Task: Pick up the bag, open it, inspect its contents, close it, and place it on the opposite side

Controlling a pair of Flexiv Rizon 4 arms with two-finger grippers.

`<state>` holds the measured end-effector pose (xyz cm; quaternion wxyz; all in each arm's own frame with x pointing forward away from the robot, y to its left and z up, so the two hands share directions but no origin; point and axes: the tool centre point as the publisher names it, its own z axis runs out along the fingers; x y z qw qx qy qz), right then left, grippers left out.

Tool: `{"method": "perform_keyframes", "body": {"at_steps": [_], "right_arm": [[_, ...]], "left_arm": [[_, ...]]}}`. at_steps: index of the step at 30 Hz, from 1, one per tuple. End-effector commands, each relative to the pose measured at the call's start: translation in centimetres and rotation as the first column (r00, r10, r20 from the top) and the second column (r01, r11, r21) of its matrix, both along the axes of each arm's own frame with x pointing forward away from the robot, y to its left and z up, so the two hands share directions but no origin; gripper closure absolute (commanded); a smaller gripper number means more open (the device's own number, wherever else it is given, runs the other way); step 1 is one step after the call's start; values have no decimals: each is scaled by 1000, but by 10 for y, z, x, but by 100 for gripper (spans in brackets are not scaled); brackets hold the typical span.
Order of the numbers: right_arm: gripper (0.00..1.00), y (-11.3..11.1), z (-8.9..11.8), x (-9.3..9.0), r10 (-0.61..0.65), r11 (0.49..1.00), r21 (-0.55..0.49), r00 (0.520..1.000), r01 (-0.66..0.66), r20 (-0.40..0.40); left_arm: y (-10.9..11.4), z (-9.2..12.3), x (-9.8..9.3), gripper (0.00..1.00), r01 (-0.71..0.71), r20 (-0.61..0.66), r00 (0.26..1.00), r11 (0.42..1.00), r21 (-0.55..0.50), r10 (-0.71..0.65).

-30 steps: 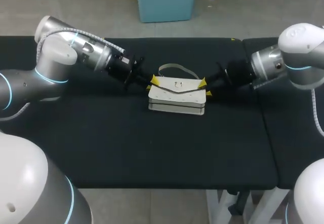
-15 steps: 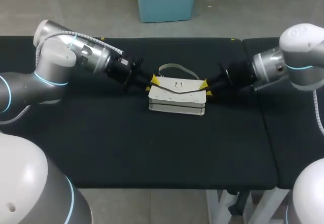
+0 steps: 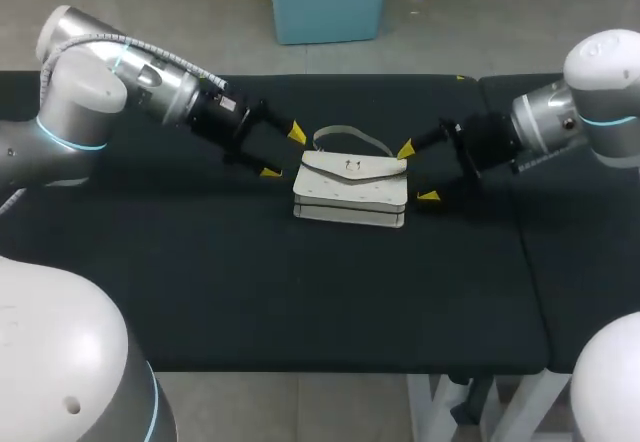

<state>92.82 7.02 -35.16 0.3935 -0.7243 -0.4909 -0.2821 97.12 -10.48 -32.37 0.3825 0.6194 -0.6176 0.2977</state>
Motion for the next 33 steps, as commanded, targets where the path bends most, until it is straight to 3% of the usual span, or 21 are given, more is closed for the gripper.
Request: {"method": "perform_keyframes", "body": {"at_steps": [1,3,6,19,21,22,26,33], "right_arm": [[27,8,1,-8,8,1000,-17,1000,-8,1],[46,12,-1,-10,15,1000,-23,1000,-15,-1],[57,16,-4,-11,24,999,-21,1000,-24,-3],[64,23,-19,-10,36,999,20,999,-36,-23],[74,24,-18,-9,38,999,39,999,-37,-20],[99,24,-18,-9,41,998,46,999,-40,-20],[100,21,-18,-4,52,997,62,999,-51,-15],[100,-7,-16,9,129,985,121,992,-127,-9]], "left_arm": [[12,12,-5,0,-56,9,998,997,58,55],[18,12,-5,0,-73,5,997,995,73,73],[25,11,-5,0,-91,4,996,991,96,91],[50,8,-4,0,-146,-9,989,982,119,149],[53,8,-4,0,-153,-8,988,981,121,155],[54,8,-4,0,-153,-8,988,981,121,155],[63,10,-1,0,-132,-5,991,983,130,134],[84,20,7,0,-14,0,1000,983,186,14]]}}
